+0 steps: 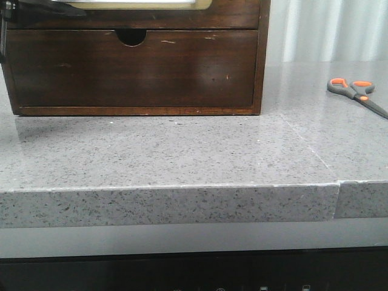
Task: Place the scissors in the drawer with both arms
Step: 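Hook the left gripper onto the white drawer handle, then pull the drawer open toward the robot with the left gripper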
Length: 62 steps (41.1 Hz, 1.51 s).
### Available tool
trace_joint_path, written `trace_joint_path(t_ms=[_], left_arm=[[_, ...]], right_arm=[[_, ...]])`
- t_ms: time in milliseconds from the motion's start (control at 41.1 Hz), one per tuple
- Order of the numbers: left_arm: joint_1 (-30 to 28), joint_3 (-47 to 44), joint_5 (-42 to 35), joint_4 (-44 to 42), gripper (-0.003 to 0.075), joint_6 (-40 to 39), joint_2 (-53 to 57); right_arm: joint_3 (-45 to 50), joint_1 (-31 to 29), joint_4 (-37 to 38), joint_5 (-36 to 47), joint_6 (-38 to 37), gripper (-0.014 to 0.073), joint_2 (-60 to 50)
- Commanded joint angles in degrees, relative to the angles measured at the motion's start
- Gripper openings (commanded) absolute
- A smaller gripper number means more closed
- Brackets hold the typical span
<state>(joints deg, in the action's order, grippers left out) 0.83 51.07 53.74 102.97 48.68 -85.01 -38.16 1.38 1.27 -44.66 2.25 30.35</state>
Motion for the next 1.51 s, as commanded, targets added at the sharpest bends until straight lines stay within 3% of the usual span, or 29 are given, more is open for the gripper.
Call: trace_joint_path(t_ms=[0,316,779,998,1119,1363,1485], left_arm=[[0.31,1.72,3.87,3.66,0.0042,1.54,1.72],[0.31,-4.46,8.83,3.66,0.0043,3.49,7.0],[0.4,-23.46,9.45,3.66,0.0043,4.71,26.44],[0.29,-25.3,8.19,3.42,0.0052,4.71,29.45],[0.29,-25.3,7.5,3.42,0.0123,4.71,29.45],[0.29,-25.3,6.24,2.52,0.0387,4.71,29.45],[0.29,-25.3,6.24,-0.96,0.041,4.71,29.45]], right_arm=[[-1.77,-0.04,0.6,4.27,0.62,0.0538,0.59],[-1.77,-0.04,0.6,4.01,0.62,0.0538,0.59],[-1.77,-0.04,0.6,3.74,0.62,0.0538,0.59],[-1.77,-0.04,0.6,3.74,0.62,0.0538,0.59],[-1.77,-0.04,0.6,3.74,0.62,0.0538,0.59],[-1.77,-0.04,0.6,3.74,0.62,0.0538,0.59],[-1.77,-0.04,0.6,3.74,0.62,0.0538,0.59]])
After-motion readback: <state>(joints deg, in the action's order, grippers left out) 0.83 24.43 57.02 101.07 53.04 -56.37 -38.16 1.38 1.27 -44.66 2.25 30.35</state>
